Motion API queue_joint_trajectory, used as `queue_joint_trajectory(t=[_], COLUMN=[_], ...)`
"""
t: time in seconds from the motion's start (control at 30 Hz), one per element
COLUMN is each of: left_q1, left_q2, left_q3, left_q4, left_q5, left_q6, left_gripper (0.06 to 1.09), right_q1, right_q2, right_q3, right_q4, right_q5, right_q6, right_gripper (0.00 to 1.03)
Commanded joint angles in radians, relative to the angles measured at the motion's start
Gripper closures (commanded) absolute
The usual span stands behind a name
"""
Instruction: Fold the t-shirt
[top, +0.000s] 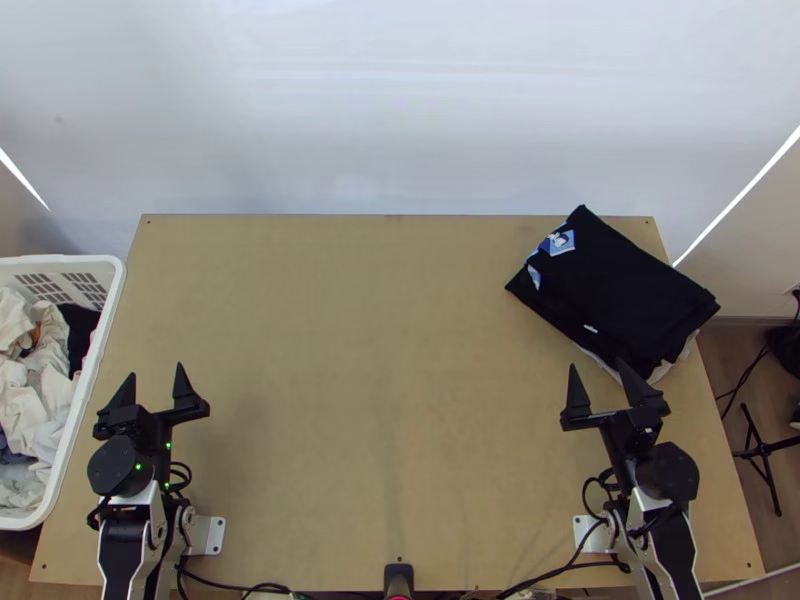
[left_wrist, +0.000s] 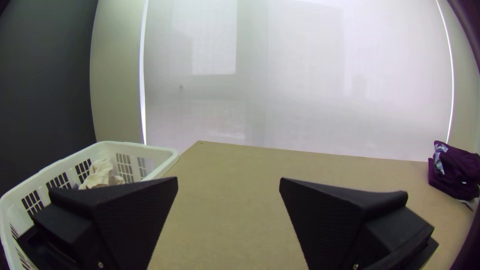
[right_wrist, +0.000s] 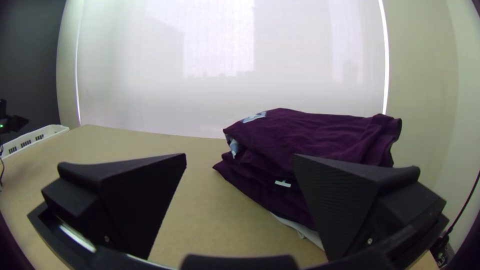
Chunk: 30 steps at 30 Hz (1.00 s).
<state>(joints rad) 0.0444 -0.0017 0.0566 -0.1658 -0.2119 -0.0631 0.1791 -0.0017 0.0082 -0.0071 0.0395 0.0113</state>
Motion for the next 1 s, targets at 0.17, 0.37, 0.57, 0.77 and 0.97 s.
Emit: queue_joint_trajectory(t=[0.17,0.37,0.57,0.77,0.97], left_q1=[0.038,0.11,0.087,0.146,0.359], left_q2=[0.002,-0.001,0.078,0.517,0.905], left_q3=[0.0,0.028,0.218,0.654,1.131], left_q4=[-0.001,0.084,0.083,-0.138,-0.454], left_q5=[-0.024,-0.007,-0.007,-0.106,-0.109], left_q6=[-0.003,0.042,0.062,-0.096,-0.251], left_gripper=[0.1,0.1,0.1,0.1,0.1], right_q1=[0.0,0.0,0.0,0.0,0.0], right_q2=[0.0,0.0,0.0,0.0,0.0], right_q3=[-0.001,-0.001,-0.001,-0.001,-0.001], right_q4=[-0.001,-0.001,-0.001,-0.001,-0.001], right_q5=[0.0,0.0,0.0,0.0,0.0], right_q6=[-0.001,-0.001,-0.001,-0.001,-0.002], right_gripper=[0.05,0.05,0.05,0.05,0.05])
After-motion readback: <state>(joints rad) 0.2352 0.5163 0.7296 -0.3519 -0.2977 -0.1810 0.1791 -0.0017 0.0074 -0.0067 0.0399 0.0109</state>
